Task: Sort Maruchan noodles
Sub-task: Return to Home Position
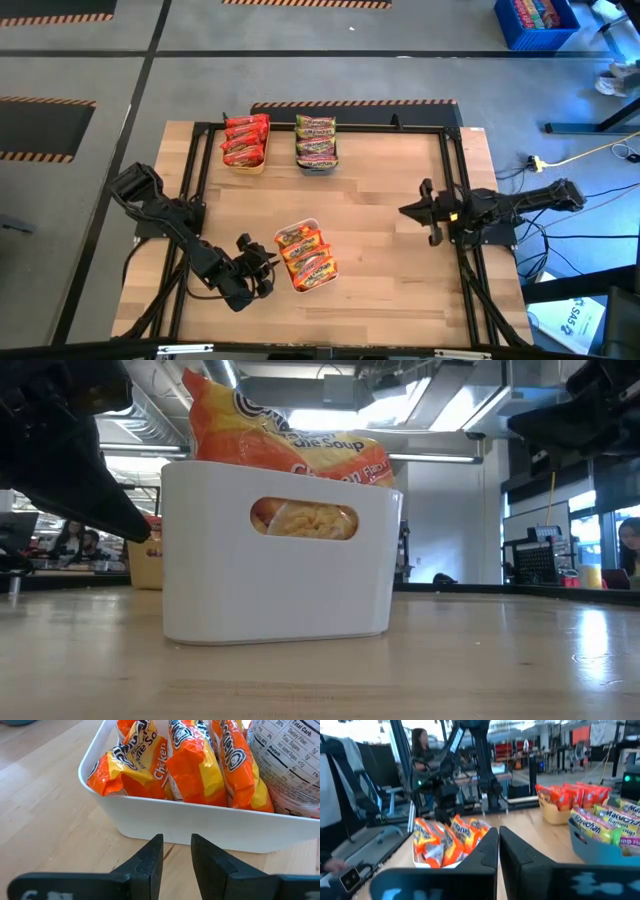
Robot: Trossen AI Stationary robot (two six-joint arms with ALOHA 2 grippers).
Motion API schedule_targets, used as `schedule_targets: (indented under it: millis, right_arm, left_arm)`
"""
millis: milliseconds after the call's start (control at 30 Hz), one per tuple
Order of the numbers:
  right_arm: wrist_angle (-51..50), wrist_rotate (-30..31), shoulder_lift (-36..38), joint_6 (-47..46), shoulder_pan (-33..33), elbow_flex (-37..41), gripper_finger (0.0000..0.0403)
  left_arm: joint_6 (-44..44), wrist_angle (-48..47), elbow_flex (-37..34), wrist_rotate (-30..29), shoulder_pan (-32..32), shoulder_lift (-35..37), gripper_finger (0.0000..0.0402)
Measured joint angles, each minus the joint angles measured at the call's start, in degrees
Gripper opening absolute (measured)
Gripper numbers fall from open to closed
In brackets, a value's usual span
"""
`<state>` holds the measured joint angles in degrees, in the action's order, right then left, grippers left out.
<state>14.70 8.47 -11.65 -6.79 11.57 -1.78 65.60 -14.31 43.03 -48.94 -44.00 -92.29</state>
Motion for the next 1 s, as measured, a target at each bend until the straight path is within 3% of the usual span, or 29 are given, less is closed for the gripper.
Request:
schedule_targets:
  millis: [200, 467, 800, 1000]
  right_arm:
    - [-3.04, 0.23, 6.22, -0.32, 0.0, 1.34, 0.0003]
    - [-11.6, 2.1, 6.6, 1.06, 0.0, 1.31, 0.0003]
    - [-11.51, -1.51, 11.32, 4.23, 0.02, 1.29, 0.0003]
    - [-11.98, 0.5, 11.31, 1.87, 0.02, 1.31, 0.0003]
  left_arm:
    - [-0.02, -0.01, 0.0, 0.01, -0.01, 0.0, 0.0094]
    - [-0.01, -0.01, 0.0, 0.01, 0.0, 0.0, 0.0094]
    - [-0.02, 0.0, 0.0, 0.01, -0.01, 0.0, 0.0094]
    - [-0.01, -0.01, 0.0, 0.0, -0.01, 0.0, 0.0094]
